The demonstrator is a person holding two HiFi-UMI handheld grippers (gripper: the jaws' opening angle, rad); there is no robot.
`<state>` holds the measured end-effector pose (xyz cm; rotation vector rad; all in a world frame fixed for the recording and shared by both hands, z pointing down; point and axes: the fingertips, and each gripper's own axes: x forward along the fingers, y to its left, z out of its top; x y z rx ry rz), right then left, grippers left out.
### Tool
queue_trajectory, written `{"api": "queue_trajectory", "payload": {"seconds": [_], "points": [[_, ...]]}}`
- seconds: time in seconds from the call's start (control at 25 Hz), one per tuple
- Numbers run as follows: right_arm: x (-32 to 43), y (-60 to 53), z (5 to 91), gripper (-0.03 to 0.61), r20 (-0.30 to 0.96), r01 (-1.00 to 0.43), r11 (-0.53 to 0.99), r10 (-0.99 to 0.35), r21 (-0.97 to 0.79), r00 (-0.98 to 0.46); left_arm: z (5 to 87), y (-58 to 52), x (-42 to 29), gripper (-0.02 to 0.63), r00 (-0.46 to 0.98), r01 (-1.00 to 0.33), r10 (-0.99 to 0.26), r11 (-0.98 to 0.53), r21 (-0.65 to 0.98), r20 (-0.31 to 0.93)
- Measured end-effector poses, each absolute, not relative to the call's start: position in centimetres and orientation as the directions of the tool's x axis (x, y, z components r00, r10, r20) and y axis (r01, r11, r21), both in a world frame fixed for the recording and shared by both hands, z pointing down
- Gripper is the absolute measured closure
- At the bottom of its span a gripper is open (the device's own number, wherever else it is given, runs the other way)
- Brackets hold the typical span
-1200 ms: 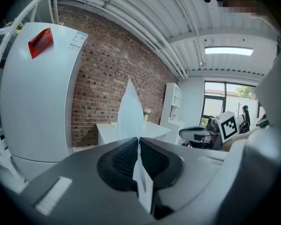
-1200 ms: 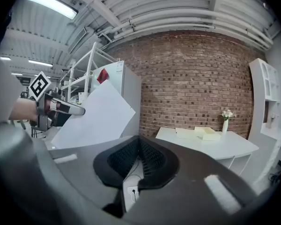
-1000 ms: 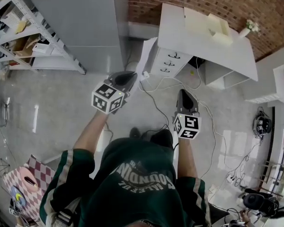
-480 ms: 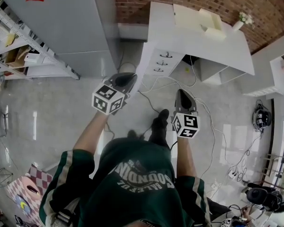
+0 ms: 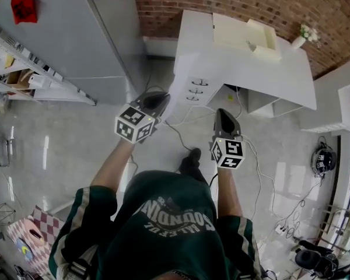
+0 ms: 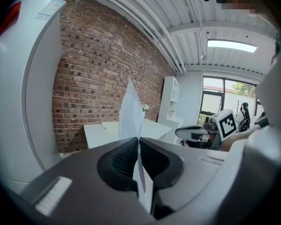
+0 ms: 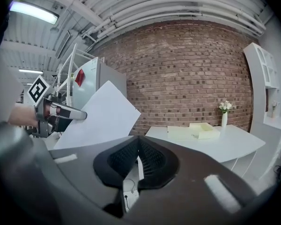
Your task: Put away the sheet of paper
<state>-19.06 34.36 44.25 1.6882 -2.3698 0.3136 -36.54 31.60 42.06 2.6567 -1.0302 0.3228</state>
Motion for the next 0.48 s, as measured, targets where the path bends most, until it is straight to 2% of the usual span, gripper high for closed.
{"api": "queue_trajectory", "payload": {"seconds": [0.48], "points": [[-11.6,24.8,43.6,0.578,0.301,-0.926,0.371,-0.878,-0.061,-0.372,42.4,22.8,-29.5,0.603,0.68,-0.727,-0.656,-0.663,0.181,0.328]]}}
